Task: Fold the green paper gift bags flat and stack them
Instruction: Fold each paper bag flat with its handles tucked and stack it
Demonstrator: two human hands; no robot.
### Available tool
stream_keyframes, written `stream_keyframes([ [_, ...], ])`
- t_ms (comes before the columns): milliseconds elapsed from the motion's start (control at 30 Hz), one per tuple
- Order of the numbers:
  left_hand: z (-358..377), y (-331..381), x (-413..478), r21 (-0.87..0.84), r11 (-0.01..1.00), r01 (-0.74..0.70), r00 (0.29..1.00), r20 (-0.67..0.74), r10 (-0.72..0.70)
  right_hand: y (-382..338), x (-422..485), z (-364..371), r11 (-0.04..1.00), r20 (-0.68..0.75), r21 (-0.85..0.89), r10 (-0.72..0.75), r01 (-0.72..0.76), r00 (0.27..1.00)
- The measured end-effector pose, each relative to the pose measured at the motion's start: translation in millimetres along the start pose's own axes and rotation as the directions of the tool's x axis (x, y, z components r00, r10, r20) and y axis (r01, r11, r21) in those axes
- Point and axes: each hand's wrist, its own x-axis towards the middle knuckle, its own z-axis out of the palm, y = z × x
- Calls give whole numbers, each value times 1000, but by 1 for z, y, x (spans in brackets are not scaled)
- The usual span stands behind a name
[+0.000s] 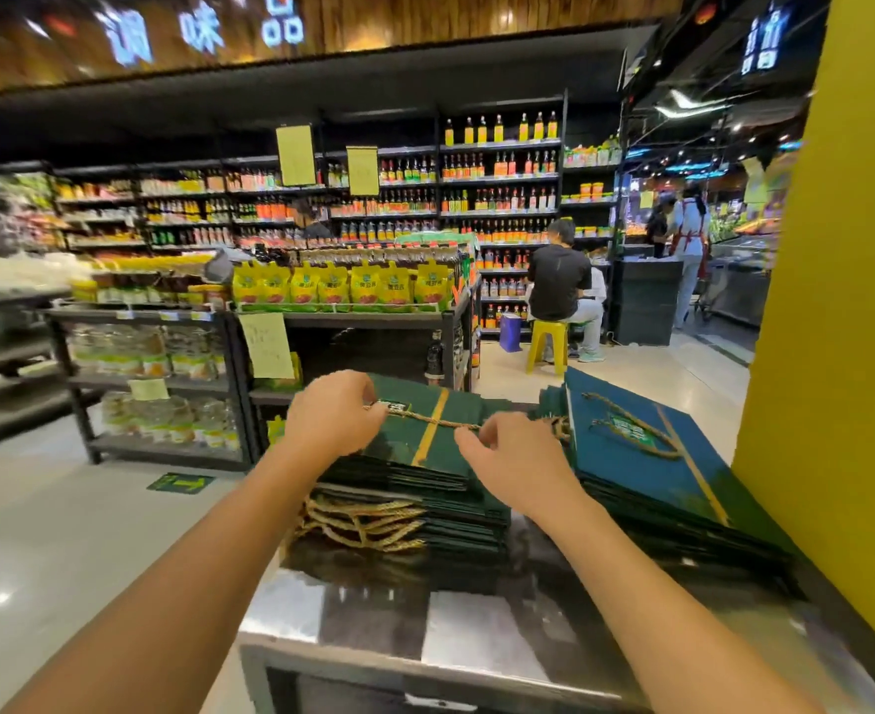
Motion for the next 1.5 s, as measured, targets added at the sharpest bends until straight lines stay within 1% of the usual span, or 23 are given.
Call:
stream_keyframes([
  [67, -5, -26, -3, 105, 990, 93, 995, -33, -90, 1, 5, 10, 996, 20, -15, 87, -87, 996],
  [100, -5, -37, -4, 117, 984, 137, 991, -30, -134, 2, 6, 13, 993, 29, -26, 113, -113, 993],
  [167, 0, -55, -5, 32, 981, 193, 981, 18, -193, 2, 6, 16, 990, 48, -40, 134, -132, 990],
  [267, 12, -67, -8, -152, 962, 228, 973, 71, -219, 2, 3, 17, 990, 69, -24, 143, -142, 987],
  [333, 18, -71, -10, -187, 956, 225, 974, 57, -219, 0, 0, 17, 989, 75, 2, 145, -146, 987],
  [433, 21, -72, -15, -192, 957, 218, 976, 19, -219, -2, -5, 17, 986, 81, 41, 158, -162, 984],
  [567, 13, -65, -30, -340, 917, 210, 971, -39, -237, -11, -21, 7, 963, 25, 181, 197, -198, 980],
  [633, 10, -62, -42, -420, 885, 200, 969, -52, -243, -16, -33, -1, 931, -2, 297, 222, -211, 975],
  [700, 6, -56, -60, -490, 857, 162, 973, -66, -221, -18, -49, -10, 879, -7, 427, 241, -215, 970],
  [767, 3, -46, -82, -611, 778, 142, 976, -45, -214, -15, -65, -19, 794, 22, 570, 244, -213, 970],
  [867, 6, -33, -114, -790, 593, 158, 978, 40, -206, -4, -95, -29, 663, 55, 712, 274, -230, 960],
  [967, 21, -26, -141, -875, 451, 179, 976, 99, -196, 13, -131, -37, 617, 31, 756, 301, -219, 953],
  [1033, 32, -18, -159, -904, 383, 188, 977, 134, -163, 26, -157, -42, 605, 34, 761, 321, -232, 946],
  [1067, 37, -14, -167, -911, 367, 186, 979, 143, -142, 30, -168, -45, 597, 37, 766, 330, -239, 943],
  [1133, 48, -5, -181, -915, 356, 190, 980, 157, -119, 42, -189, -47, 575, 47, 776, 356, -259, 933],
  [1200, 59, 2, -190, -909, 371, 191, 981, 165, -102, 53, -208, -48, 551, 56, 787, 386, -279, 921],
  [1300, 69, 13, -192, -872, 462, 160, 986, 167, -27, 68, -228, -46, 544, 54, 782, 429, -306, 902],
  [1367, 70, 21, -187, -859, 494, 135, 984, 174, 32, 74, -235, -45, 559, 47, 768, 437, -313, 898],
  [1400, 71, 24, -182, -864, 486, 133, 982, 180, 51, 76, -236, -45, 575, 39, 756, 439, -314, 898],
  [1500, 71, 29, -173, -869, 470, 155, 975, 211, 69, 83, -236, -46, 670, -5, 666, 443, -328, 896],
])
